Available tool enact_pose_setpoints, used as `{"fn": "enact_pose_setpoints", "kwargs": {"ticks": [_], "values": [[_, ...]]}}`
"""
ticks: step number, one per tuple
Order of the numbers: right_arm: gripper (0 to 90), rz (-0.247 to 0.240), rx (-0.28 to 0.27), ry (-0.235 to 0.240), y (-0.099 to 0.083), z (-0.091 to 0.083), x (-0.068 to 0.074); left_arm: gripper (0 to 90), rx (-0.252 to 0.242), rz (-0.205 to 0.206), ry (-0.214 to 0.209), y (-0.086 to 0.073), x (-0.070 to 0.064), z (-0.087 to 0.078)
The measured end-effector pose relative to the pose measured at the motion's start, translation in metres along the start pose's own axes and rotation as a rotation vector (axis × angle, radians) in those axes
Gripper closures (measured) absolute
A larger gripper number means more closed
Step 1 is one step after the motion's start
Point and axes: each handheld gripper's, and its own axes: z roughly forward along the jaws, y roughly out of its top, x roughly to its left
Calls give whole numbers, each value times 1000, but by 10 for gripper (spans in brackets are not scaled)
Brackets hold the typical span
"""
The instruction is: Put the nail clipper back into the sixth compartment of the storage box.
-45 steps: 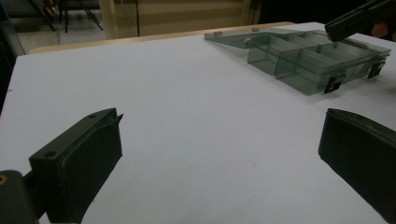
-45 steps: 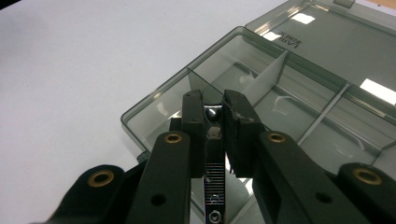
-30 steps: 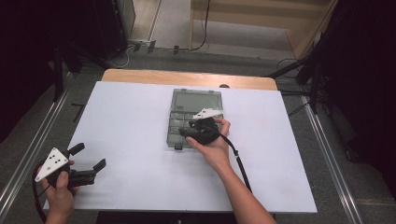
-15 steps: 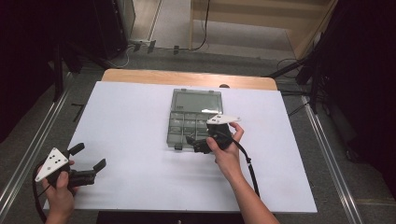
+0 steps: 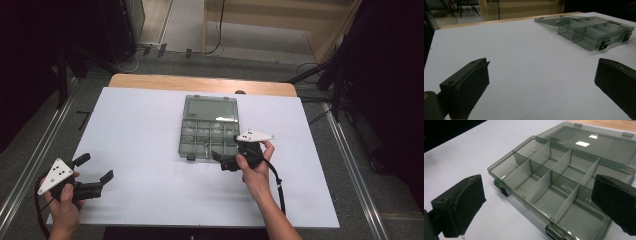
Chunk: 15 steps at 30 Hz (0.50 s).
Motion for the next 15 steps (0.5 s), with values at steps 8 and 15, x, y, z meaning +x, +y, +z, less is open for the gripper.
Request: {"fn": "enact_pose_setpoints", "kwargs": {"ticks": [8,15], "values": [[0,8,-24,-15,-9,-17,-5,0,2,1,1,0,0,0],[0,13,-44,-27,-17,-31,-10,0,2,2,1,0,-1,0]]}}
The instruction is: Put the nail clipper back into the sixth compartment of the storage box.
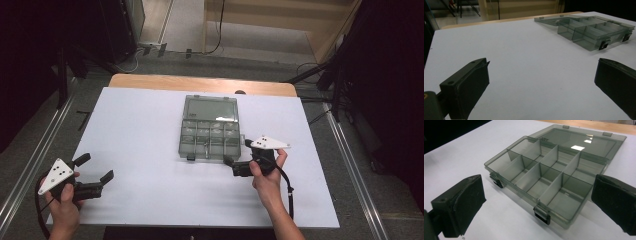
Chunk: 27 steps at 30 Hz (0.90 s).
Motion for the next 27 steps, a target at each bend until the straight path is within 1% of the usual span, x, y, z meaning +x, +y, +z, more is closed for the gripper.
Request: {"fn": "enact_pose_setpoints", "kwargs": {"ticks": [3,4,7,11,14,16,19,27], "values": [[0,4,-5,-10,-5,-8,-3,0,0,1,0,0,0,0],[0,4,-5,-10,-5,-8,-3,0,0,1,0,0,0,0],[0,13,-13,-17,-10,-16,-5,0,0,-1,1,0,0,0],[0,8,-15,-26,-14,-22,-7,0,1,0,1,0,0,0],[0,13,-22,-35,-19,-30,-10,0,0,0,1,0,0,0],[0,15,-24,-39,-21,-32,-11,0,1,0,1,0,0,0],[0,19,-36,-48,-26,-41,-15,0,-1,0,1,0,0,0],[0,32,-48,-70,-36,-54,-23,0,-2,0,5,0,-1,0]]}}
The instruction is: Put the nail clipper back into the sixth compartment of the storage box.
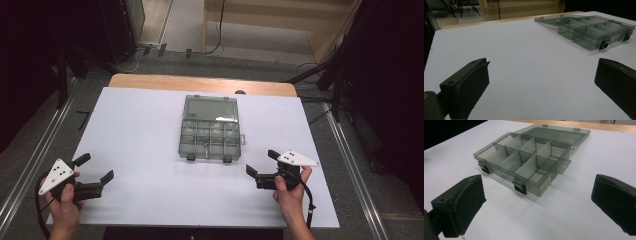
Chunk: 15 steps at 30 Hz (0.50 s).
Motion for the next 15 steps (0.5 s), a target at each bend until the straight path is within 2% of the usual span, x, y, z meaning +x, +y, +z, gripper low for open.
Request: {"fn": "enact_pose_setpoints", "kwargs": {"ticks": [15], "values": [[0,29,-29,-32,-16,-23,-17,0,1,2,-1,0,0,0]]}}
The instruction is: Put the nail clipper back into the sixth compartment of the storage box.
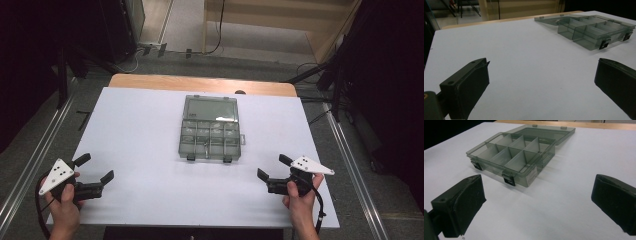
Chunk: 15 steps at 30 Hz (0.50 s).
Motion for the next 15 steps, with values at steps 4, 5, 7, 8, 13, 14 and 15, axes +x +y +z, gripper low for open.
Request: {"fn": "enact_pose_setpoints", "kwargs": {"ticks": [4,5,7,8,13,14,15], "values": [[0,12,-10,-14,-4,-7,-6,0,0,-1,1,0,0,0],[0,12,-13,-17,-5,-9,-8,0,0,-1,1,0,0,0],[0,17,-25,-15,-7,-12,-11,0,0,-1,1,0,0,0],[0,17,-25,-15,-7,-12,-11,0,0,-1,1,0,0,0],[0,18,-46,-27,-10,-21,-18,0,1,-1,0,0,0,0],[0,15,-50,-28,-11,-22,-20,0,1,-1,0,0,0,0],[0,12,-55,-39,-13,-25,-22,0,1,0,0,0,0,0]]}}
